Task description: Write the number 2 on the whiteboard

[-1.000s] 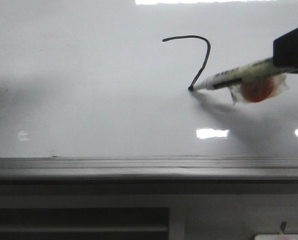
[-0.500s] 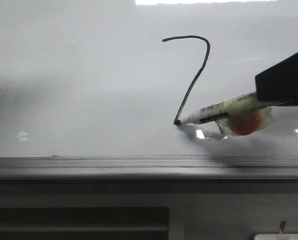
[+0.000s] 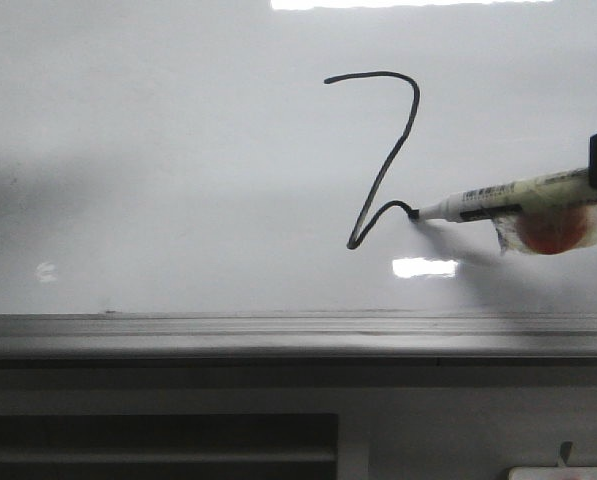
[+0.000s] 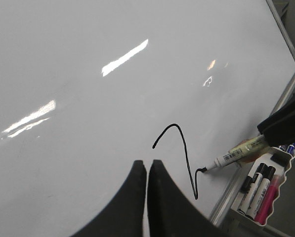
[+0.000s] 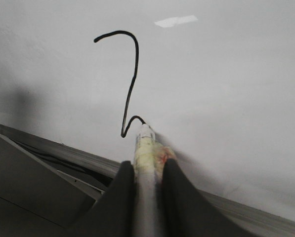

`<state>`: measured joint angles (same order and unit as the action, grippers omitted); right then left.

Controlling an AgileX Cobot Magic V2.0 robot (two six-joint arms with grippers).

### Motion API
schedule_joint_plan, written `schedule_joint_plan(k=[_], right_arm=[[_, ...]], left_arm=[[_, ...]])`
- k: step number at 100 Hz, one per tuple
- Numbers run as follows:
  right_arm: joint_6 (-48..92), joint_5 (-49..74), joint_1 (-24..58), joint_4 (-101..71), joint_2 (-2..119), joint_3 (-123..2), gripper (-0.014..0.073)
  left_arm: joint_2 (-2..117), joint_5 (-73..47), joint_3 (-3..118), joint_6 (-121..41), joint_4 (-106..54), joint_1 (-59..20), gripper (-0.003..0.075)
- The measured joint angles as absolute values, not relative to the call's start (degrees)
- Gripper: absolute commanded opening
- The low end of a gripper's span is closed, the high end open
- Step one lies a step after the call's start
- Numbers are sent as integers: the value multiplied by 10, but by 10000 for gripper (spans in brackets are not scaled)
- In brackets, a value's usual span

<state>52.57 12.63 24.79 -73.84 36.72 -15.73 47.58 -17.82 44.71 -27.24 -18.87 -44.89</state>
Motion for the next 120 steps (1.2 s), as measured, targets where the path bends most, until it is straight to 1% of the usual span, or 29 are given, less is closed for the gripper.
schedule_joint_plan(k=[12, 40, 52, 62, 65, 72, 77, 87, 88, 89, 90, 94, 100, 120], right_arm=[[526, 145, 248, -737, 355, -156, -46], [510, 197, 247, -735, 254, -166, -46], [509, 214, 247, -726, 253, -203, -46], [509, 238, 247, -711, 276, -240, -46], [509, 251, 247, -703, 287, -253, -46], [509, 279, 247, -688, 320, -277, -46], [508, 299, 247, -677, 347, -292, -46], [508, 331, 247, -656, 401, -322, -46], [508, 336, 247, -653, 404, -326, -46], [508, 338, 247, -652, 411, -328, -46], [508, 341, 247, -651, 414, -331, -46], [512, 357, 247, -645, 431, -344, -46], [515, 379, 247, -638, 453, -363, -46], [533, 421, 247, -628, 498, -403, -46]], left_arm=[[476, -178, 446, -272, -189, -449, -20], [476, -171, 446, -272, -207, -449, -20], [479, -164, 446, -272, -220, -450, -19], [493, -159, 446, -272, -226, -465, -8], [499, -159, 446, -272, -226, -471, 6], [513, -158, 446, -272, -227, -490, 69], [523, -158, 446, -272, -227, -504, 128], [537, -158, 448, -272, -227, -533, 276], [538, -158, 449, -272, -227, -534, 276], [539, -158, 449, -272, -227, -537, 302], [539, -158, 450, -273, -226, -539, 302], [543, -158, 451, -273, -226, -548, 348], [545, -158, 453, -273, -225, -557, 368], [557, -168, 453, -281, -222, -582, 369]])
